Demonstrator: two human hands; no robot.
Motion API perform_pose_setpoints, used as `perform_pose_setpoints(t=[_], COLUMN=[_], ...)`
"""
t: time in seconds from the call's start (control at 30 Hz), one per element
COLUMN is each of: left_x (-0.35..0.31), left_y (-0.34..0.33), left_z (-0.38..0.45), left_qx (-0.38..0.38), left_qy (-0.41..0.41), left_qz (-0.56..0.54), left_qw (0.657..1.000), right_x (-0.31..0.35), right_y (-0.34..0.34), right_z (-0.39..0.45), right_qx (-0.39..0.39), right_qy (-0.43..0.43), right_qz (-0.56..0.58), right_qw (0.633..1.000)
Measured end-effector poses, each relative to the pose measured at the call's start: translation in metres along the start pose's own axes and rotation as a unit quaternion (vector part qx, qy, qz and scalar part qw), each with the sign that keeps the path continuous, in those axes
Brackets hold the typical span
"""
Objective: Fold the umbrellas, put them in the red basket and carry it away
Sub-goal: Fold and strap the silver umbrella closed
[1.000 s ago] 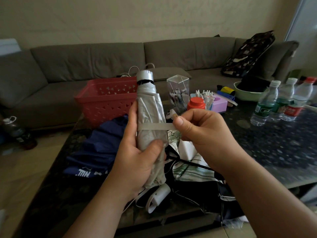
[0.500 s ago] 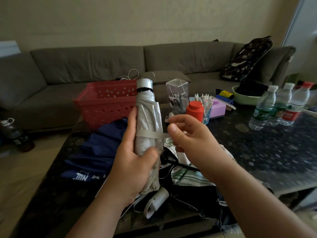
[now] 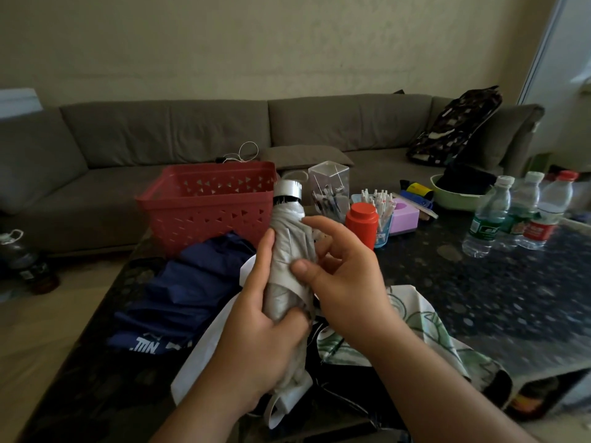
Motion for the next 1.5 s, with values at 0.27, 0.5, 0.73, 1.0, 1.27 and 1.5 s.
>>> perform_pose_setpoints(t=[0.27, 0.5, 0.73, 1.0, 1.27, 1.5], left_x=[-0.003, -0.003, 0.001, 0.002, 0.008, 0.009], left_y=[-0.002, -0.005, -0.006, -0.008, -0.004, -0.011], left_z=[-0.003, -0.008, -0.008, -0.007, -0.003, -0.006], left_qx=[0.024, 0.035, 0.031, 0.052, 0.072, 0.168], left_qy=[-0.025, -0.043, -0.040, -0.045, 0.014, 0.085], left_qz=[0.015, 0.043, 0.013, -0.016, -0.096, -0.269], left_qw=[0.999, 0.998, 0.999, 0.997, 0.993, 0.945], right_x=[0.009, 0.005, 0.010, 0.000, 0.017, 0.013], right_y=[0.004, 0.001, 0.007, 0.000, 0.010, 0.008], right_z=[0.006, 0.006, 0.009, 0.003, 0.011, 0.008], right_qx=[-0.009, 0.044, 0.024, 0.055, 0.080, 0.051], right_qy=[-0.008, -0.193, -0.150, -0.254, -0.172, -0.209], right_qz=[0.056, 0.236, 0.168, 0.280, 0.189, 0.184], right_qw=[0.998, 0.951, 0.974, 0.924, 0.963, 0.959])
Point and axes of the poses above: each hand's wrist, its own z-axis towards the middle knuckle, its own y-axis out of the back of the hand, x = y × z, the point moved 7 cm from there along z, towards the middle knuckle, and after that the axes turned 8 degrees about -x, right-handed, at the moved point
